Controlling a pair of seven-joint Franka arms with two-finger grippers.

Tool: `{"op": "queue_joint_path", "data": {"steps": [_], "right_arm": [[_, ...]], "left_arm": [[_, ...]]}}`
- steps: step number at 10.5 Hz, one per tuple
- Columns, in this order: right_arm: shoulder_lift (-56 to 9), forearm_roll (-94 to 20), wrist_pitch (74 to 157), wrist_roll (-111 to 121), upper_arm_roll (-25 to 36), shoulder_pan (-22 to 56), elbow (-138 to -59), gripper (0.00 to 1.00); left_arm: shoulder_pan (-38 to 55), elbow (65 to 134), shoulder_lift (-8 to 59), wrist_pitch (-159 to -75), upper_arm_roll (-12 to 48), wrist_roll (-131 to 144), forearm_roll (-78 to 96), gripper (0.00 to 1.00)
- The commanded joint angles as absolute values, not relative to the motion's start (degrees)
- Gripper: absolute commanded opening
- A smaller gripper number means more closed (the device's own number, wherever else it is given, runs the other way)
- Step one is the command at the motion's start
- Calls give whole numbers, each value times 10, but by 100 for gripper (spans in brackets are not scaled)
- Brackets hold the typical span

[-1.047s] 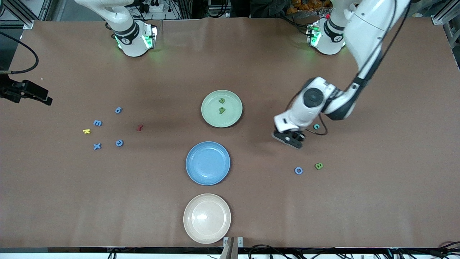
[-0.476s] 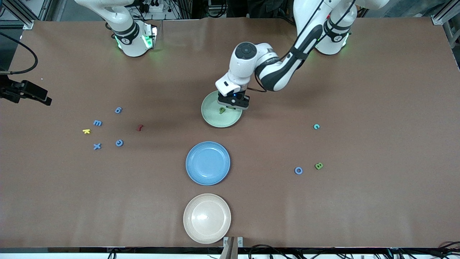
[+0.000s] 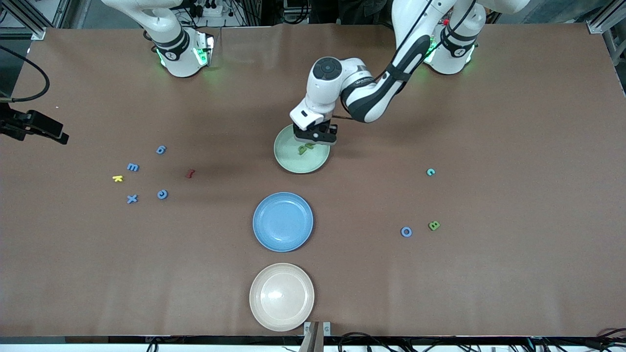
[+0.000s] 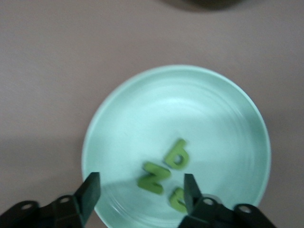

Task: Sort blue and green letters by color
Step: 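Carry the green Z onto the green plate and release it, then move the left gripper over the green letter B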

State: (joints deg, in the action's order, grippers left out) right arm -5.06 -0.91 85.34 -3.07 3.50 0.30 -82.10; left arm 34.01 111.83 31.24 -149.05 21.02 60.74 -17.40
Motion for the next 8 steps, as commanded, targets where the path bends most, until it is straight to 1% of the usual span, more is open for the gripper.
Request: {"op": "queue_joint_path", "data": {"steps": [1,3,4,6,8], "right_arm": [[-55,-1,858,-32,31,0,-822,100],[-59,4,859,-33,31,2,-821,100],[-60,6,861,-32,31,4,-822,100],[-60,6,867,-32,31,4,-823,100],[-60,6,867,-32,31,5,-824,100]], "left_arm": [[245,1112,282,-1458,218,501,-174,100],[139,1112,280,-1441,249,357,-174,100],[93,1113,285,-1441,256,278,-174,100],[19,1114,290,-1441,256,109,-172,100],[-18,1107,305,-1441,244,-23,-171,100]]}}
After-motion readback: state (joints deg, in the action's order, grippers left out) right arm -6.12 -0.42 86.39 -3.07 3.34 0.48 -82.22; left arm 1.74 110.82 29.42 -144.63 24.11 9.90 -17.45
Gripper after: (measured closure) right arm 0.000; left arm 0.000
